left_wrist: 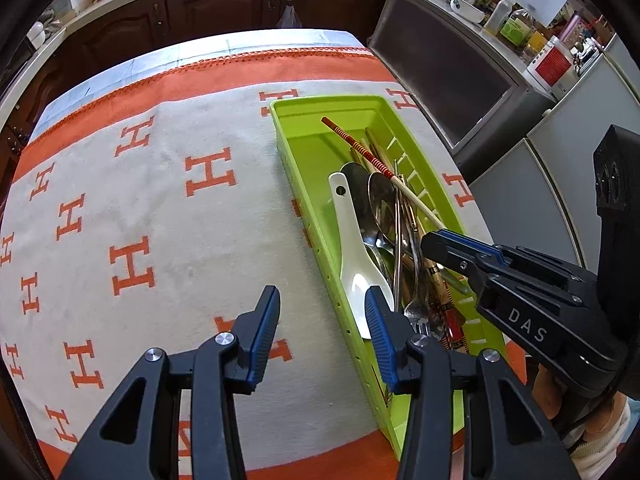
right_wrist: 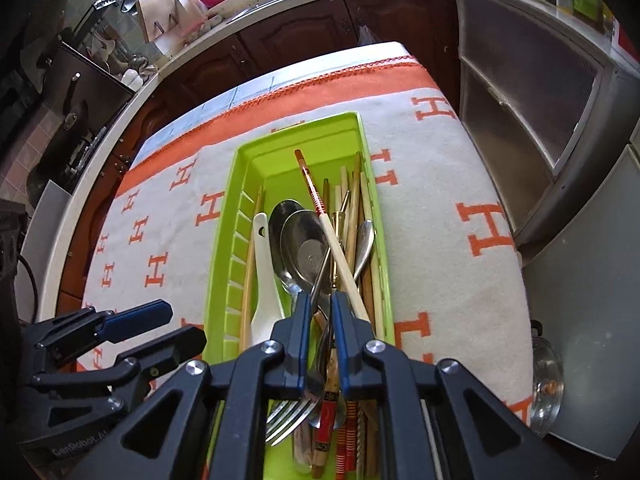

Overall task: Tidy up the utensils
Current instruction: 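Regrasp the red-banded chopstick in the tray with the right tool and straighten it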

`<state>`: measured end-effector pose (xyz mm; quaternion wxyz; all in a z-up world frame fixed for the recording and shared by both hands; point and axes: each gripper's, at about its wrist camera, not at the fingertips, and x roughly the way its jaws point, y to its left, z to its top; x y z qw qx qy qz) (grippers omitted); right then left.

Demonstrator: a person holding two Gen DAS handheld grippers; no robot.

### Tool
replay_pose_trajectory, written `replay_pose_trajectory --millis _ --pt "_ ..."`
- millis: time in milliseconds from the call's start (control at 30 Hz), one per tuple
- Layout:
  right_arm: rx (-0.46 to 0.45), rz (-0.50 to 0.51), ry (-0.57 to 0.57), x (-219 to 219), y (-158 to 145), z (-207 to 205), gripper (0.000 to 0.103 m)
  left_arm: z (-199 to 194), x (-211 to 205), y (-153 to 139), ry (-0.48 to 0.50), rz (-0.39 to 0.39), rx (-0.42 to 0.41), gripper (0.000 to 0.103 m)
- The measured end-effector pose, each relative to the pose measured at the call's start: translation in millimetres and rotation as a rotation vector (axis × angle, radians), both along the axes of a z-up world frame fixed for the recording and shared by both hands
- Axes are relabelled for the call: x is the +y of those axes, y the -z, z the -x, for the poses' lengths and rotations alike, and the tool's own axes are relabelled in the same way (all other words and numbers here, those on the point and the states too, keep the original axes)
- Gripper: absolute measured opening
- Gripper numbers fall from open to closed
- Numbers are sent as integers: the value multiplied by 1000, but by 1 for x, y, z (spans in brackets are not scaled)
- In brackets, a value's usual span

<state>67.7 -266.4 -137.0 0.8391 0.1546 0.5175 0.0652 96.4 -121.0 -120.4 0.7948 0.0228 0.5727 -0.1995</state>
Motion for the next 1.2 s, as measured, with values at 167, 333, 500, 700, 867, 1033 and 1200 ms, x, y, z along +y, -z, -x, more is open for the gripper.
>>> replay_pose_trajectory --millis 167,333,500,700,867,1033,1200 --pt "-73 34 10 0 -16 4 11 0 4 1 -7 7 7 42" --pt "-44 62 5 0 -11 -6 19 0 6 1 -6 12 8 42" --pt "-17 91 -7 3 -2 -11 19 -2 11 1 -20 18 9 43" --pt "23 148 -38 12 10 -12 6 -4 15 3 -35 26 16 43" --pt "-34 120 -18 14 -2 -1 5 -4 19 3 -47 29 16 43" --pt "-63 54 -49 23 -21 10 5 -3 25 1 -65 32 10 43" --pt "-23 12 -78 37 -18 17 6 0 33 -4 -90 26 -4 46"
